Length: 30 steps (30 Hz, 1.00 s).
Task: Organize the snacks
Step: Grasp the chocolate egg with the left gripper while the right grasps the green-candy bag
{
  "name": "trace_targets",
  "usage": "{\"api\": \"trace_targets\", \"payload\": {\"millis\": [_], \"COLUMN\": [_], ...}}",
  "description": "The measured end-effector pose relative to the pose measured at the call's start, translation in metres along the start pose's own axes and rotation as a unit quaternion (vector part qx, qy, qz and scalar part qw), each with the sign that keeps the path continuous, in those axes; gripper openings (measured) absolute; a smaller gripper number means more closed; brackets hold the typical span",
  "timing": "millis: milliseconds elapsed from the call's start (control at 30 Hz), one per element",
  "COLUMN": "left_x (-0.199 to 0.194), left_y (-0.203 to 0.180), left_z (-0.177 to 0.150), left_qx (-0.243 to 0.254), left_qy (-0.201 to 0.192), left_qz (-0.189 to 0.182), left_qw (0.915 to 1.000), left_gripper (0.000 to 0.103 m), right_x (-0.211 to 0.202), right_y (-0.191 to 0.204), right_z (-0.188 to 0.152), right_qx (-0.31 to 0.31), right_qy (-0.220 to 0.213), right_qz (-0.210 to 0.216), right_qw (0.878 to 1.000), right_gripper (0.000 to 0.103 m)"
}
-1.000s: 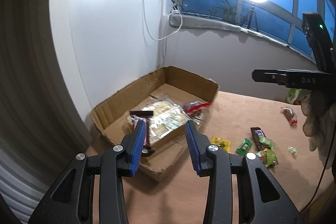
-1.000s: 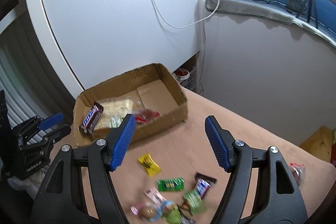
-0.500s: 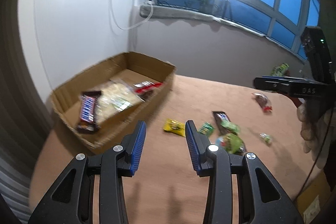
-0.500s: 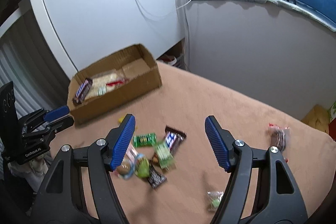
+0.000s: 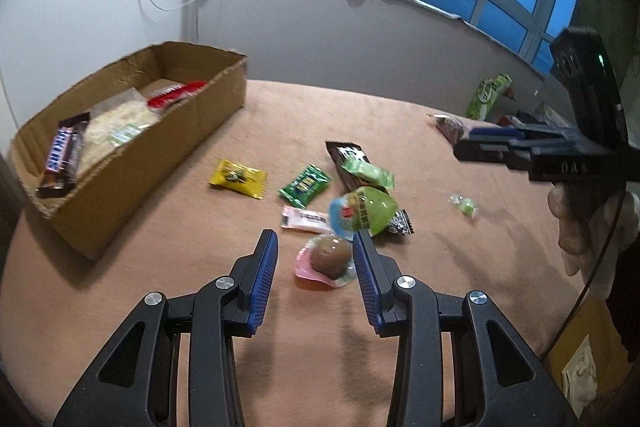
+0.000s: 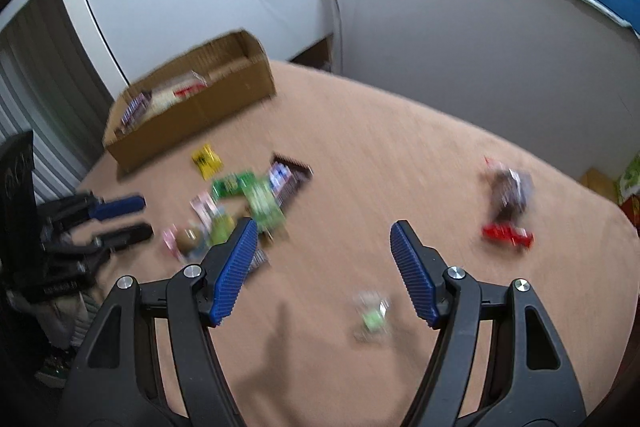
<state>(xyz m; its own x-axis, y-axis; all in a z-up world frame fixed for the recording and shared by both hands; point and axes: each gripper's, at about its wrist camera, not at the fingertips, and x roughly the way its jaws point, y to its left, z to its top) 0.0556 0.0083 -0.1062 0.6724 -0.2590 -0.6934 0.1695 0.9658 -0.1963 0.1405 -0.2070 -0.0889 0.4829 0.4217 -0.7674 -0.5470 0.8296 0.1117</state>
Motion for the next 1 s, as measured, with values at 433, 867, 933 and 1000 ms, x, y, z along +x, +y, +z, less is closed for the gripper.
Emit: {"api": "trace_targets", "payload": {"millis": [433,867,933,1000], "left_x": [0.021,0.035,0.037,0.039], "left_y": [-0.009,-0.008,-0.007,-0.007], "left_z": [-0.002,-0.003,-0.003,-0.003], "left_qx": [0.025,0.028,0.028,0.028], "left_qy": [0.024,0.040,0.041,0.042], "left_qz": [-0.004,0.003,0.002,0.004], "left_qw": [0.9994,0.9988,0.9988,0.9987], "left_gripper": [0.037,0.037,0.037,0.037], "right_x": [0.015,0.026,0.028,0.029], "right_y": [-0.020,-0.014,-0.013,-0.012], "right_z": [-0.045,-0.044,-0.045,-0.045], "right_qx": [0.000,-0.006,-0.009,-0.010], "right_qy": [0.052,0.059,0.060,0.062], "right_qz": [-0.040,-0.042,-0.042,-0.041], "right_qw": [0.998,0.997,0.997,0.997], "right_gripper": [0.056,0.047,0.044,0.040]}}
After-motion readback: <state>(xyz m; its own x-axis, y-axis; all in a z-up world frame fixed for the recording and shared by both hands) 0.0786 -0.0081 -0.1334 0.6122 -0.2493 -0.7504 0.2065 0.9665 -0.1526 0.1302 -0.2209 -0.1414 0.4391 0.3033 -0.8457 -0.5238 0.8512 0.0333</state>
